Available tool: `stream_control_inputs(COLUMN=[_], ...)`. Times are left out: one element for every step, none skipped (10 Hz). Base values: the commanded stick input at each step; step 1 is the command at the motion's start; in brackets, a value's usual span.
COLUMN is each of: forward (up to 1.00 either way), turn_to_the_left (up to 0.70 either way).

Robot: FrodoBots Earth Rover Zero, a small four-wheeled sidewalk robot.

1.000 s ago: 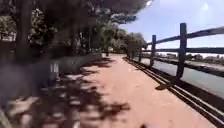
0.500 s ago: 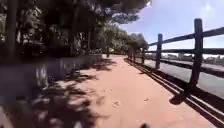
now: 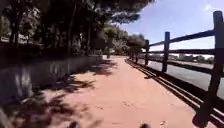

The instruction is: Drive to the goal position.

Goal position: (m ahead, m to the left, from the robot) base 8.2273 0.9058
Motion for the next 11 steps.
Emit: stream_control_inputs(forward=[1.0,1.0,1.0,1.0,1.0,1.0,1.0,1.0,1.0,1.0,1.0], turn_to_the_left=[-0.4,-0.4,-0.4,0.0,0.0,0.0,0.0,0.0,0.0,0.0,0.0])
